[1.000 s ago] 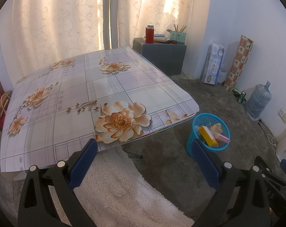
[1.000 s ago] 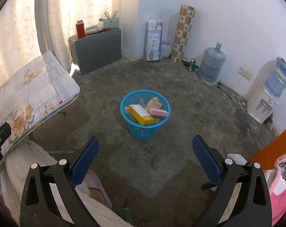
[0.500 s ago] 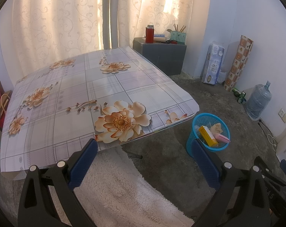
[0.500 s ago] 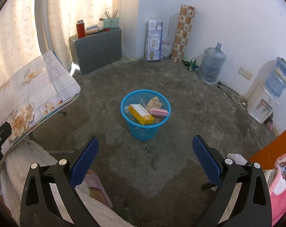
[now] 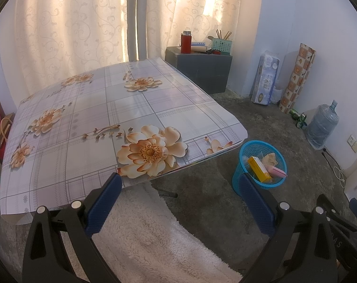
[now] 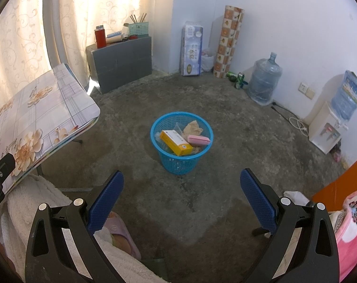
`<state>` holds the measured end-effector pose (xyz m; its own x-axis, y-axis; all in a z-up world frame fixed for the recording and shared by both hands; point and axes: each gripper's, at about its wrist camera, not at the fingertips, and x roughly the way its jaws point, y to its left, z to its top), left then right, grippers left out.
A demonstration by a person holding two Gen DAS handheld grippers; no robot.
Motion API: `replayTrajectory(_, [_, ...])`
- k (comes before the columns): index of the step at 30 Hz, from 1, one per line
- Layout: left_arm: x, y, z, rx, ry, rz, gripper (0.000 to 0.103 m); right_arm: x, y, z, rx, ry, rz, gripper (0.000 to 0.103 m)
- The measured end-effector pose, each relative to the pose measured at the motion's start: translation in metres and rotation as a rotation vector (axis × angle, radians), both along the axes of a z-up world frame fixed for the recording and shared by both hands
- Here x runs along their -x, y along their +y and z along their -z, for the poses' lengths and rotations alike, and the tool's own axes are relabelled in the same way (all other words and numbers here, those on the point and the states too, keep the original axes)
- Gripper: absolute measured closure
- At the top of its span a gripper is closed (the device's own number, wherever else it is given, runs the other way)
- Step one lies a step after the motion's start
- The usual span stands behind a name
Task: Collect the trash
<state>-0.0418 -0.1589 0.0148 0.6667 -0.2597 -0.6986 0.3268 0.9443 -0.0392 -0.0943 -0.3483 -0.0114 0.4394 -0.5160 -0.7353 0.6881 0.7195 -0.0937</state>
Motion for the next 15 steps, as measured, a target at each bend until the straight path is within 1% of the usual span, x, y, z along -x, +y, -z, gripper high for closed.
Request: replayTrajectory(15, [0.001, -0.0007, 0.0, 0.0, 0.002, 0.001, 0.006, -0.0032, 0.0032, 0.002, -0.001, -0.001, -0.003, 0.008])
